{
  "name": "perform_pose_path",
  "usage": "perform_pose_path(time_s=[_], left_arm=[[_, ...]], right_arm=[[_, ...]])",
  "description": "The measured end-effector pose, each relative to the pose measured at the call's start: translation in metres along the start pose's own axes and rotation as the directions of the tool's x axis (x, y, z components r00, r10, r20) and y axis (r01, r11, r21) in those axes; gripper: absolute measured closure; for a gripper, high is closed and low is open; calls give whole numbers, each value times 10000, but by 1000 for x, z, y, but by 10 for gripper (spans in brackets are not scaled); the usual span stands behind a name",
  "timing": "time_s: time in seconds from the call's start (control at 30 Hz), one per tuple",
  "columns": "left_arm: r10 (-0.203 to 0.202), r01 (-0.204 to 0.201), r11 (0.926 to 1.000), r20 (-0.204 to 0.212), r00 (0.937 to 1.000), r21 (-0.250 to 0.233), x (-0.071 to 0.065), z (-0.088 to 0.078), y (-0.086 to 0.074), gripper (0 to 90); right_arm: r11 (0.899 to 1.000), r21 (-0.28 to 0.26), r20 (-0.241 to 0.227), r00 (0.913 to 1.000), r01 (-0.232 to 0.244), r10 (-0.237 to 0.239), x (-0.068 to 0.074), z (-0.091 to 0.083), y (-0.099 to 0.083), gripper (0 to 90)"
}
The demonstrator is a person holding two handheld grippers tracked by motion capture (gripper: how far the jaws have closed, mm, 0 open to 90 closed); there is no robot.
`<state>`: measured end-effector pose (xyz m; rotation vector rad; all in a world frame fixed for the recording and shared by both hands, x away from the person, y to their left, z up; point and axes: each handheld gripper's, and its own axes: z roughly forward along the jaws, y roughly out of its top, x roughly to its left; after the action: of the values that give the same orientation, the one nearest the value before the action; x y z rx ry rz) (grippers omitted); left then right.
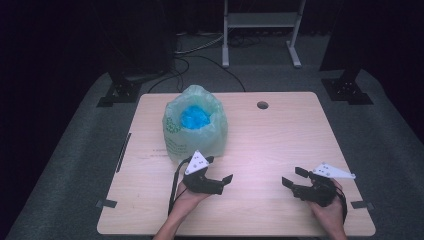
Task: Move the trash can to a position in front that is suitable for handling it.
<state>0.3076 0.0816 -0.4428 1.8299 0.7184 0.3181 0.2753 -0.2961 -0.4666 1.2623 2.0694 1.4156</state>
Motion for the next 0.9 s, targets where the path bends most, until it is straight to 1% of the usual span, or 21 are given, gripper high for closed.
perform_pose_path(time_s=[0.1,0.23,0.4,0.53,0.73,0.8,0.83,0.9], left_arm=[[51,-51,10000,27,10000,-11,1,0,2,59],[-36,36,10000,78,10000,-49,1,0,4,59],[261,-262,9996,193,9995,38,-5,1,6,59],[350,-349,9994,261,9990,-30,-8,0,8,59],[333,-328,9992,233,9992,-226,-7,-5,14,59],[256,-244,9990,325,9991,-376,-8,-8,16,59],[322,-307,9984,323,9990,-473,-9,-10,19,59],[352,-337,9982,299,9989,-494,-10,-12,20,59]], right_arm=[[9999,-30,-23,9999,-130,130,-2,0,0,266],[9996,17,-116,9995,-283,283,-4,1,-1,266],[9992,23,-176,9991,-388,388,-4,2,-2,266],[9992,-7,-149,9990,-410,410,-2,1,-1,265],[9991,-5,-110,9991,-417,417,1,1,-2,265],[9994,3,-126,9993,-358,358,1,2,-2,266],[9992,20,-161,9991,-391,391,2,3,-2,266],[9993,29,-183,9992,-362,363,2,4,-2,266]])
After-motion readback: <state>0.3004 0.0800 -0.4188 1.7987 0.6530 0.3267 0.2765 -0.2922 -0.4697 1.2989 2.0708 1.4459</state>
